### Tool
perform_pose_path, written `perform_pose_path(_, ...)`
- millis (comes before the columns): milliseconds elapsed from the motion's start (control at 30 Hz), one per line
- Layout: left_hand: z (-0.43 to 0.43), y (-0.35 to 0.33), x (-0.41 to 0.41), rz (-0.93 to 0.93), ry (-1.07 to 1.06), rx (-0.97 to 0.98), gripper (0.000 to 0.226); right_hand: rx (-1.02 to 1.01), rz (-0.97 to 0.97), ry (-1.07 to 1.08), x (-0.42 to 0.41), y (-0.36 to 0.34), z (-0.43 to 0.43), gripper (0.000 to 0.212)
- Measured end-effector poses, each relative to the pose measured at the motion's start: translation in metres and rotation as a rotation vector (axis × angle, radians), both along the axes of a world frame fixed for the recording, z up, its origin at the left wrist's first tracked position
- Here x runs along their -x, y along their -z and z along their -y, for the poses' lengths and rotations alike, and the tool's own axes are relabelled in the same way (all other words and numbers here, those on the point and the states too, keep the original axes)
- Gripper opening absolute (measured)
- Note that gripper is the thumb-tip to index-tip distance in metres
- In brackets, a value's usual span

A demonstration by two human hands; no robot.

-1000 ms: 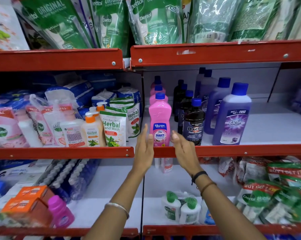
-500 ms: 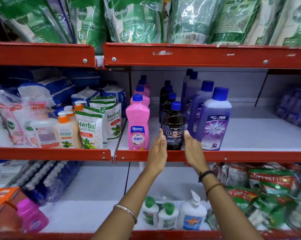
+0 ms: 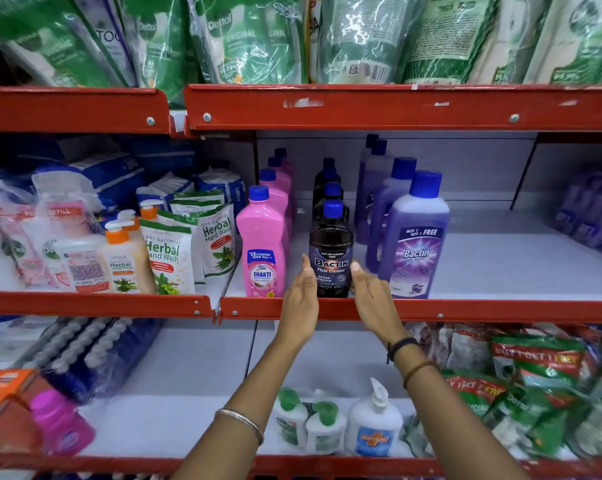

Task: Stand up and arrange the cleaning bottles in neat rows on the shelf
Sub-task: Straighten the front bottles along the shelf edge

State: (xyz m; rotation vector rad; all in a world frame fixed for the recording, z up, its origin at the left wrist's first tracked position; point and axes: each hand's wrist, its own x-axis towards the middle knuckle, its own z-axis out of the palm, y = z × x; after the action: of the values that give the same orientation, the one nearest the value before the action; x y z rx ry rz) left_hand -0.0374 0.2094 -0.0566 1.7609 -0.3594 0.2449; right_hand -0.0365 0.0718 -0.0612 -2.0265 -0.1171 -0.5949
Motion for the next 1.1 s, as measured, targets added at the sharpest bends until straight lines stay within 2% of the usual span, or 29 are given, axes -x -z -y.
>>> perform_pose_path(100,0.009,0.009,0.010,0.084,-0.089,0.022,0.061,-0.034,0.053,0.009,0.010,0.005,-0.003,0.064)
perform_pose_path(200,0.026,0.019,0.031,0.309,-0.163,0.052,0.057,-0.132,0.258,0.131,0.036,0.010,0.004,0.052)
perform_pose_path(267,0.040,0.020,0.039,0.411,-0.064,0.033,0.054,-0.193,0.411,0.266,0.046,0.009,0.021,0.043)
perform_pose_path(300,0.049,0.018,0.040,0.394,0.011,0.017,0.054,-0.223,0.440,0.328,0.046,0.007,0.031,0.042)
perform_pose_path(367,0.069,0.007,0.038,0.244,0.108,-0.006,0.053,-0.259,0.384,0.389,0.044,0.003,0.053,0.045)
perform_pose_path(433,0.088,-0.003,0.032,0.067,0.112,-0.019,0.050,-0.268,0.252,0.374,0.042,0.001,0.070,0.053)
perform_pose_path(500,0.100,-0.011,0.024,-0.035,0.099,-0.031,0.051,-0.238,0.160,0.316,0.041,0.005,0.082,0.060)
perform_pose_path(633,0.105,-0.019,0.012,-0.043,0.160,-0.036,0.055,-0.205,0.092,0.214,0.038,0.011,0.095,0.071)
perform_pose_path(767,0.108,-0.027,0.018,-0.019,0.177,-0.033,0.056,-0.157,0.062,0.193,0.036,0.004,0.103,0.052)
perform_pose_path(967,0.111,-0.028,0.026,-0.023,0.137,-0.048,0.054,-0.119,0.057,0.156,0.035,0.006,0.109,0.050)
perform_pose_path(1100,0.112,-0.026,0.025,-0.068,0.119,-0.197,0.062,-0.152,0.062,0.174,0.039,0.005,0.110,0.075)
